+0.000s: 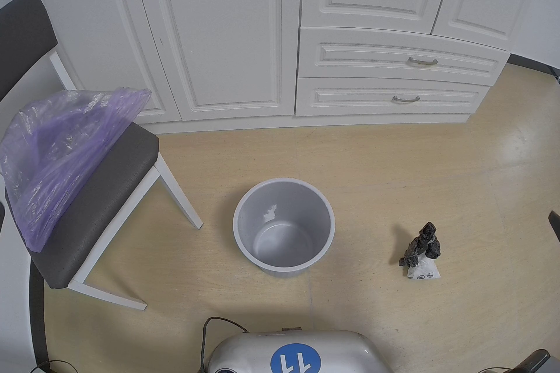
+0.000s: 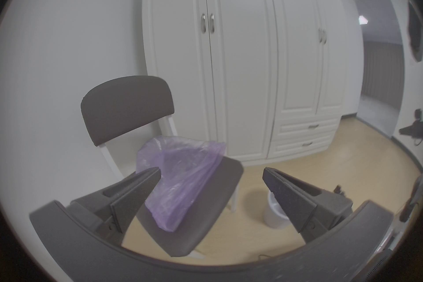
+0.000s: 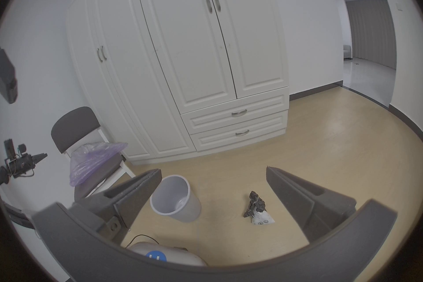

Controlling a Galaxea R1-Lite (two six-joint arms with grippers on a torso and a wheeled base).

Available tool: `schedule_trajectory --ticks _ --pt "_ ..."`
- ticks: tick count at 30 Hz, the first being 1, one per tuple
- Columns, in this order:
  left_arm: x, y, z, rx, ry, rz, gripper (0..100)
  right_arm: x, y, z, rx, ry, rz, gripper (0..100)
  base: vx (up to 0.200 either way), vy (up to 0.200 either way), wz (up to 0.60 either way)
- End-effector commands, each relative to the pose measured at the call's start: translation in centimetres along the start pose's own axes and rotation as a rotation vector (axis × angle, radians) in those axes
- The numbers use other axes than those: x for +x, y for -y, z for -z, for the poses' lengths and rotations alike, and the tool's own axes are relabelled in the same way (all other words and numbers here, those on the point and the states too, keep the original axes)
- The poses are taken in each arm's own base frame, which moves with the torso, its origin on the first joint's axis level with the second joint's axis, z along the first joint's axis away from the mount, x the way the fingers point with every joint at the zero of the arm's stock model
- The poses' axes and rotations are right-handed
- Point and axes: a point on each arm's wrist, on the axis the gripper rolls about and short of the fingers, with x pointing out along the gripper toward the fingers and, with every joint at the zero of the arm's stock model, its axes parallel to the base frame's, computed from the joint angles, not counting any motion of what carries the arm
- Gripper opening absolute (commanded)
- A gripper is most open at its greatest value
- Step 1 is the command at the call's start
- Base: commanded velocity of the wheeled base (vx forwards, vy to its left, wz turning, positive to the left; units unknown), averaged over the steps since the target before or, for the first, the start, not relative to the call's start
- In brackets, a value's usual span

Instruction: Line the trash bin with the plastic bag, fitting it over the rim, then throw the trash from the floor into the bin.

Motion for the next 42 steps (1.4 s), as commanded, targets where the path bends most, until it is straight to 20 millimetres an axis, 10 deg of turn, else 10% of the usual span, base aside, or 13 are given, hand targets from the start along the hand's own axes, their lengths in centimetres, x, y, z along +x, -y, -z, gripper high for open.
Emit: schedule_trajectory --ticks 1,8,18,42 --pt "12.0 -3.5 -2.1 0.164 -0.341 -0.262 100 6.3 0.1 -1.0 -0.023 -0.13 0.006 100 0.0 0.0 0.0" --pt "10.3 -9.6 1.0 0.261 -0.479 -0.221 100 7.2 0.3 -0.6 -0.023 -0.163 0.012 100 0.0 0.0 0.0" --pt "8.4 -8.5 5.7 0.205 -0.598 -0.176 100 7.6 0.3 -0.3 -0.022 -0.188 0.015 100 0.0 0.0 0.0" --pt "14.4 -10.1 9.7 0.236 -0.671 -0.176 100 7.5 0.4 -0.1 -0.023 -0.192 0.015 100 0.0 0.0 0.0"
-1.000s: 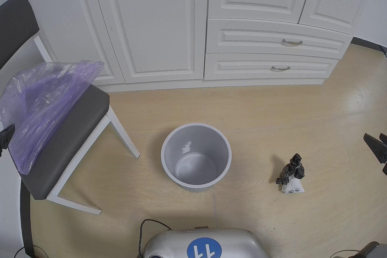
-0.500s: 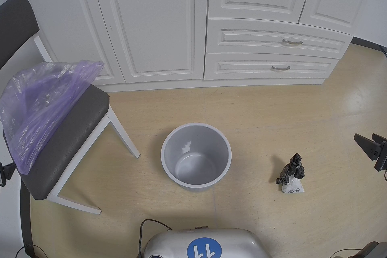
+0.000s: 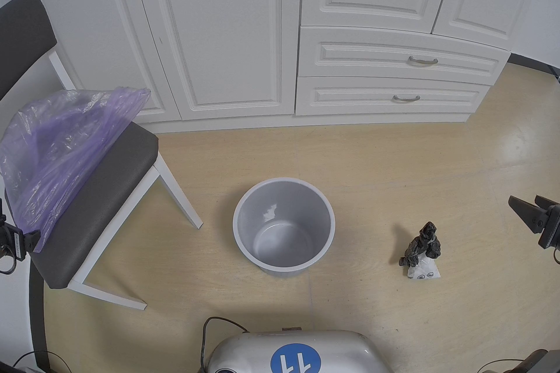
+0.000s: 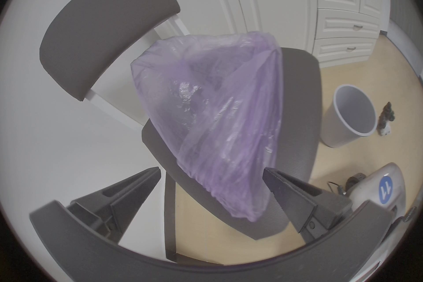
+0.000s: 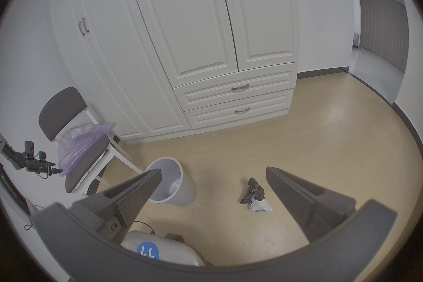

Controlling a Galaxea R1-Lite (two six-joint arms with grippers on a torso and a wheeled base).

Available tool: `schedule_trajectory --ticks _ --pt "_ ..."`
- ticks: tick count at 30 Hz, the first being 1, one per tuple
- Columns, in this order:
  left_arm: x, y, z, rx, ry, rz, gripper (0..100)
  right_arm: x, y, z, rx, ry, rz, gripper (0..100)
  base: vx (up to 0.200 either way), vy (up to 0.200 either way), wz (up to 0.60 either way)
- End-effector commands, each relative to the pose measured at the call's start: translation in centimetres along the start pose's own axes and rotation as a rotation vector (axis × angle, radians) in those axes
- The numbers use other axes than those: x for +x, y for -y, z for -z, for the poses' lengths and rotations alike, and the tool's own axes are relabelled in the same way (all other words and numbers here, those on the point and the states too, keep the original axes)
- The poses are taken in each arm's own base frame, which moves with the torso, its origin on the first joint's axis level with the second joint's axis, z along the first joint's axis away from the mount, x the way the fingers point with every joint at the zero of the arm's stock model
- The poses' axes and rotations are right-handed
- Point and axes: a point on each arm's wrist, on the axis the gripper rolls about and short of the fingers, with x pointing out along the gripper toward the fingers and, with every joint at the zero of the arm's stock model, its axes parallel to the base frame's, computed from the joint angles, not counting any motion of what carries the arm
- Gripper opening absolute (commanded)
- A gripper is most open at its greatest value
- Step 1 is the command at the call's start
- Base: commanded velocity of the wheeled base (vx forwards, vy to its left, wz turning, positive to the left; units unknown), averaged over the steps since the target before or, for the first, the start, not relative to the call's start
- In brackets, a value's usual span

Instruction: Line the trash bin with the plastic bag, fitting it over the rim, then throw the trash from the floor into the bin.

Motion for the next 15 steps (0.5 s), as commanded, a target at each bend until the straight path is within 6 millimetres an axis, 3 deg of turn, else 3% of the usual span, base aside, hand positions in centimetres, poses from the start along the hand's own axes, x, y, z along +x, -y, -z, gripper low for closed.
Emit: schedule_trajectory --ticks 1,15 --pt "2.0 -0.1 0.9 -0.015 -0.065 0.009 100 0.0 0.0 0.0 0.001 0.002 0.0 100 0.0 0.0 0.0" --pt "3.6 -1.0 1.2 -0.111 -0.056 -0.03 100 -0.2 0.0 -0.1 0.005 0.012 0.0 100 0.0 0.0 0.0"
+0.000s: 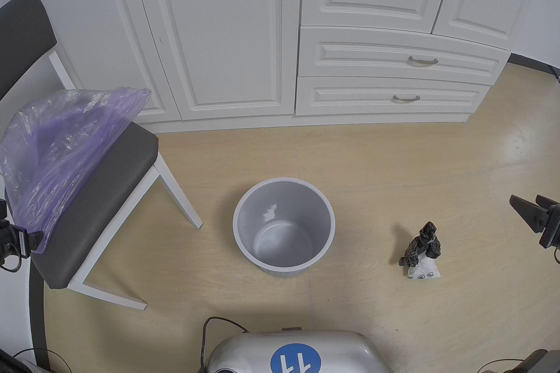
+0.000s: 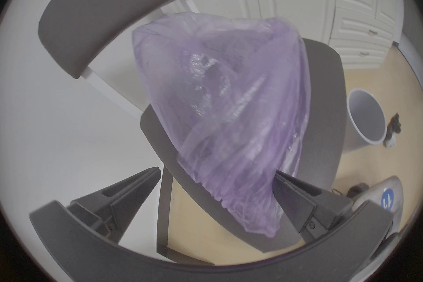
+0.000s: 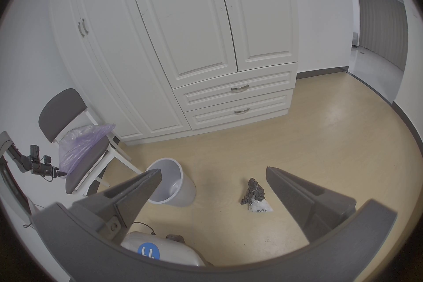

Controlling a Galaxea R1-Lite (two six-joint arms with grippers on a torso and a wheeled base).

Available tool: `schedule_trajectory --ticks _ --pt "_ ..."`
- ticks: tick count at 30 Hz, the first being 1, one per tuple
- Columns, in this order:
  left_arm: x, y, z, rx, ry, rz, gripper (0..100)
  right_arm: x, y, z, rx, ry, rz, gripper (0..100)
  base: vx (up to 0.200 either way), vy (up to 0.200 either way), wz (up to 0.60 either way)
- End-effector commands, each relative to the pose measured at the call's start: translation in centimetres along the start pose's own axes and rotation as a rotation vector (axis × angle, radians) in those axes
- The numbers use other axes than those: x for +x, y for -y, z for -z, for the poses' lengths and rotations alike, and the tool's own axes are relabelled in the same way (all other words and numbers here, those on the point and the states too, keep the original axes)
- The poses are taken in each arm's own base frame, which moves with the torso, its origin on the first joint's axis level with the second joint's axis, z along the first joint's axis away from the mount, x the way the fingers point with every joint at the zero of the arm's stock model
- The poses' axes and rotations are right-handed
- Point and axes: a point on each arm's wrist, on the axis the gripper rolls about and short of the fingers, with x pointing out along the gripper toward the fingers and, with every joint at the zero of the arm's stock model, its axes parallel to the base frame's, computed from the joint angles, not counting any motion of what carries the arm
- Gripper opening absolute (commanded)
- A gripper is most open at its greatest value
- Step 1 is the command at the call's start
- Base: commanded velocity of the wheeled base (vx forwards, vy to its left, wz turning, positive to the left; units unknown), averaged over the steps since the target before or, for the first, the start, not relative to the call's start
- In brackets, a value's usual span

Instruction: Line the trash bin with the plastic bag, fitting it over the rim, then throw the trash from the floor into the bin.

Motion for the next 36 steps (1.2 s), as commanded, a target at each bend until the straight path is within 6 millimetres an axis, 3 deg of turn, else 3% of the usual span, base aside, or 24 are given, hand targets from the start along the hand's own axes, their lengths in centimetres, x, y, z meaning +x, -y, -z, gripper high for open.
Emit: schedule_trajectory --ticks 1,10,19,25,36 --pt "0.6 -0.3 0.2 -0.032 -0.004 -0.007 100 -0.1 0.0 -0.1 0.0 0.006 -0.001 100 0.0 0.0 0.0" --pt "1.0 -1.5 0.4 -0.144 0.025 -0.06 100 -0.4 -0.1 -0.1 -0.001 0.018 -0.007 100 0.0 0.0 0.0" --pt "3.5 -2.5 0.5 -0.181 0.071 -0.086 100 -0.7 -0.1 0.1 -0.002 0.022 -0.009 100 0.0 0.0 0.0" --pt "3.5 -3.0 -0.3 -0.259 0.158 -0.116 100 -0.8 -0.1 0.2 -0.002 0.023 -0.011 100 0.0 0.0 0.0" --pt "3.6 -3.3 -0.1 -0.346 0.164 -0.115 100 -1.0 -0.1 0.3 -0.003 0.028 -0.027 100 0.0 0.0 0.0"
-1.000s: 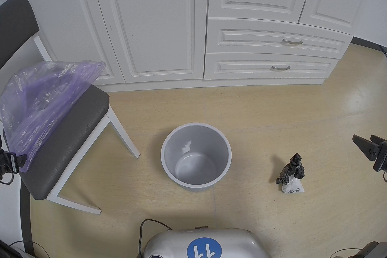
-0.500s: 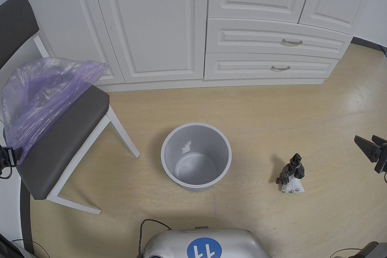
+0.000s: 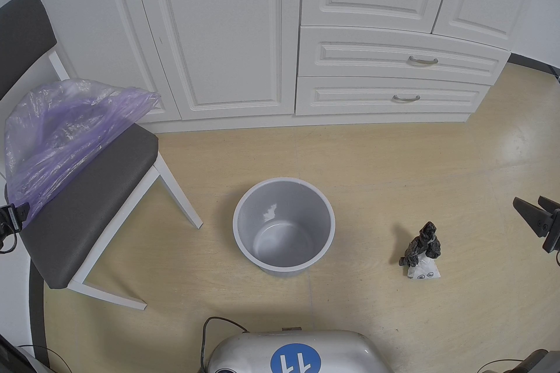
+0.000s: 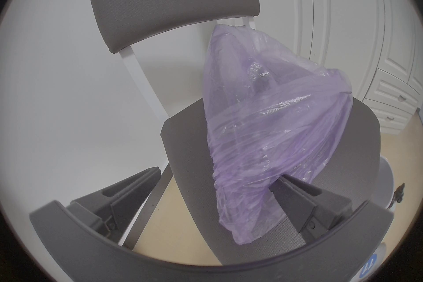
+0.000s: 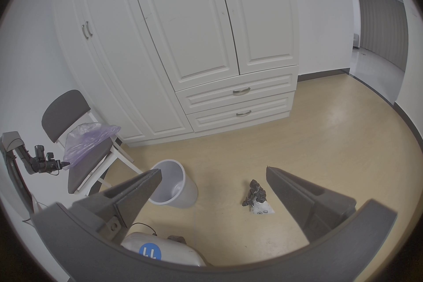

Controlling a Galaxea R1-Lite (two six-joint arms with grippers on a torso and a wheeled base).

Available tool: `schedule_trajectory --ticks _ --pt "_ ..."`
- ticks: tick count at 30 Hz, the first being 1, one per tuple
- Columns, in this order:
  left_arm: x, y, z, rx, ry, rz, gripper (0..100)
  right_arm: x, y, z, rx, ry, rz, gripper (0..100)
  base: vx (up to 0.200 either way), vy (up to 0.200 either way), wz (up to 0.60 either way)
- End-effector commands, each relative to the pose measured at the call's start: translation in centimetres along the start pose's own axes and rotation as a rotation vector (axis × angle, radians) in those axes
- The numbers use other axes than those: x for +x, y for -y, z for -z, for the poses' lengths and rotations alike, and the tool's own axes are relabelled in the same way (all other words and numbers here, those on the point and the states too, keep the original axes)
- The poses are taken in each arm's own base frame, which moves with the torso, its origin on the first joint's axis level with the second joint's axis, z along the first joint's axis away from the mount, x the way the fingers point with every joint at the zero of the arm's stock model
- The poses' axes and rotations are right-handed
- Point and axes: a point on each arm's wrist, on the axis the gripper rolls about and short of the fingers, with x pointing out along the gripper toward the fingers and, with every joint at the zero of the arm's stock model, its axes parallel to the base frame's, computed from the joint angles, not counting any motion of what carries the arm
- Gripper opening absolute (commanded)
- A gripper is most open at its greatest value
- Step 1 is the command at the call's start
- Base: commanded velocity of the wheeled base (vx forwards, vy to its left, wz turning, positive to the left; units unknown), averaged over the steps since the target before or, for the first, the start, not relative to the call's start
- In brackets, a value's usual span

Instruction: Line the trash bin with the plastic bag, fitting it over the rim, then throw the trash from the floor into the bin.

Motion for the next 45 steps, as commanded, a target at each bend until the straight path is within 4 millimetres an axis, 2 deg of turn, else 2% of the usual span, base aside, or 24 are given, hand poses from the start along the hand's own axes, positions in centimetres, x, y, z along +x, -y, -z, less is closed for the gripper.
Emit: schedule_trajectory --ticks 1,6,7,13,18,29,33,37,40,42,43,44,45 --pt "0.4 -0.2 0.1 -0.009 -0.008 -0.003 100 -0.2 -0.1 0.0 -0.001 0.005 -0.012 100 0.0 0.0 0.0" --pt "1.2 -0.5 0.2 -0.015 0.015 -0.006 100 -0.3 -0.1 0.1 -0.002 0.009 -0.018 100 0.0 0.0 0.0" --pt "1.2 -0.5 0.2 -0.015 0.015 -0.006 0 -0.3 -0.1 0.1 -0.002 0.009 -0.018 100 0.0 0.0 0.0" --pt "2.4 -0.7 0.5 -0.034 0.053 0.008 0 -0.4 -0.1 0.1 -0.002 0.01 -0.019 100 0.0 0.0 0.0" --pt "2.7 -0.5 1.0 -0.033 0.061 0.101 0 -0.6 -0.1 0.1 -0.004 0.018 -0.021 100 0.0 0.0 0.0" --pt "0.3 0.8 2.5 -0.008 0.116 0.234 0 -1.6 -0.3 -0.2 -0.021 0.062 -0.043 100 0.0 0.0 0.0" --pt "-0.1 2.0 2.2 0.022 0.176 0.283 0 -1.7 -0.4 -0.4 -0.022 0.071 -0.043 100 0.0 0.0 0.0" --pt "-0.3 4.0 2.0 0.028 0.22 0.364 0 -1.4 -0.3 -0.2 -0.034 0.055 -0.04 100 0.0 0.0 0.0" --pt "-1.2 6.2 2.0 0.026 0.261 0.455 0 -1.4 -0.3 -0.1 -0.047 0.045 -0.036 100 0.0 0.0 0.0" --pt "-1.2 6.2 2.0 0.026 0.261 0.455 0 -1.4 -0.3 -0.1 -0.047 0.045 -0.036 100 0.0 0.0 0.0" --pt "-2.6 8.3 2.0 0.02 0.31 0.56 0 -1.4 -0.3 -0.1 -0.047 0.043 -0.036 100 0.0 0.0 0.0" --pt "-2.7 8.5 2.0 0.018 0.312 0.57 0 -1.3 -0.3 -0.2 -0.047 0.043 -0.037 100 0.0 0.0 0.0" --pt "-3.5 9.5 1.7 0.021 0.332 0.625 0 -1.3 -0.3 -0.2 -0.048 0.043 -0.039 100 0.0 0.0 0.0"
